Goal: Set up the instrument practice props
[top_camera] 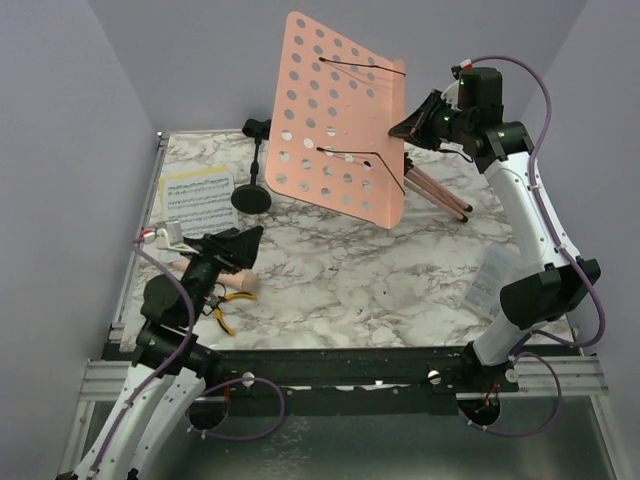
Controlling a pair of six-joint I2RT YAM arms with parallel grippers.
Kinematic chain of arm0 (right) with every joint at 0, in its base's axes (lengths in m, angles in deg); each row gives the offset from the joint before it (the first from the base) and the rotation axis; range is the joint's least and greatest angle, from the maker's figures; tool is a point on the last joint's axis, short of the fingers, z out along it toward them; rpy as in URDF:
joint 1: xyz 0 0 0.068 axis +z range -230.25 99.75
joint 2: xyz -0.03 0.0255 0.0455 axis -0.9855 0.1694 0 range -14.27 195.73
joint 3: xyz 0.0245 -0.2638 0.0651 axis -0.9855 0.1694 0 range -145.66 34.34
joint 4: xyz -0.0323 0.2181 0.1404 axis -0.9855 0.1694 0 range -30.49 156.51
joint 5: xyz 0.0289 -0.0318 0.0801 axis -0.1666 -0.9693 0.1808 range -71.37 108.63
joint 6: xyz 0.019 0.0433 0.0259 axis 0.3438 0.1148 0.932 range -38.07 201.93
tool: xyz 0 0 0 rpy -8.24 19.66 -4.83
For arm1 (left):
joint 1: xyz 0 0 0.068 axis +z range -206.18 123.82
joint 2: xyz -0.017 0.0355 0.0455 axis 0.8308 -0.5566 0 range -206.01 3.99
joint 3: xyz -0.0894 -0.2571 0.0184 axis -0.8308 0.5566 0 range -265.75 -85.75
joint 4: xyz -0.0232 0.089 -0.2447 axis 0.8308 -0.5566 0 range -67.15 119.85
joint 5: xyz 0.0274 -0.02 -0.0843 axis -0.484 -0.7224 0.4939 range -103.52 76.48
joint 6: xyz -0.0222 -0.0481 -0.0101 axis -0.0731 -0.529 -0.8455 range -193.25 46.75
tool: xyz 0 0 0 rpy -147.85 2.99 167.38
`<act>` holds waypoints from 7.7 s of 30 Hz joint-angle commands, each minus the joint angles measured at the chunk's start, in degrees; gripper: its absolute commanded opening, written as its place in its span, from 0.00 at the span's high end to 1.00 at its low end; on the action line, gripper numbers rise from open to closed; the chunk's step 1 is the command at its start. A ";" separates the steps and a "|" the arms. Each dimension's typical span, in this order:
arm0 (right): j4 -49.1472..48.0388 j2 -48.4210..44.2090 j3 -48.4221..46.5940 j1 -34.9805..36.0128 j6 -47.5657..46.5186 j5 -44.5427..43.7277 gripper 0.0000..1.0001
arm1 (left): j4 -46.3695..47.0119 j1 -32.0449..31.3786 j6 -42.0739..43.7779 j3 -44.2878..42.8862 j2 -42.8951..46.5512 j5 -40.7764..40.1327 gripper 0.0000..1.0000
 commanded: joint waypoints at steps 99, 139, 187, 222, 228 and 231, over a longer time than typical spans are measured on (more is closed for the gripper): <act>-45.10 -15.54 37.31 -26.50 -5.42 35.32 0.00 | 54.14 -3.10 4.90 -32.81 -67.83 64.85 1.00; -129.07 15.82 15.18 -17.03 65.36 62.64 0.33 | 61.08 0.02 -10.80 -53.38 -85.56 82.10 1.00; -116.30 -10.80 36.48 -22.83 39.30 50.08 1.00 | 75.28 10.13 -19.37 -32.21 -77.57 66.99 0.12; -112.64 -13.00 32.27 -22.84 41.38 52.78 1.00 | 30.59 -8.86 21.92 -0.81 -43.38 8.21 0.50; -114.68 -12.66 32.22 -22.81 43.22 52.65 1.00 | 30.66 -10.63 22.84 -1.69 -46.01 6.81 0.52; -115.11 -12.81 31.86 -22.72 43.75 52.73 1.00 | 30.52 -11.41 22.75 -2.27 -47.95 3.76 0.57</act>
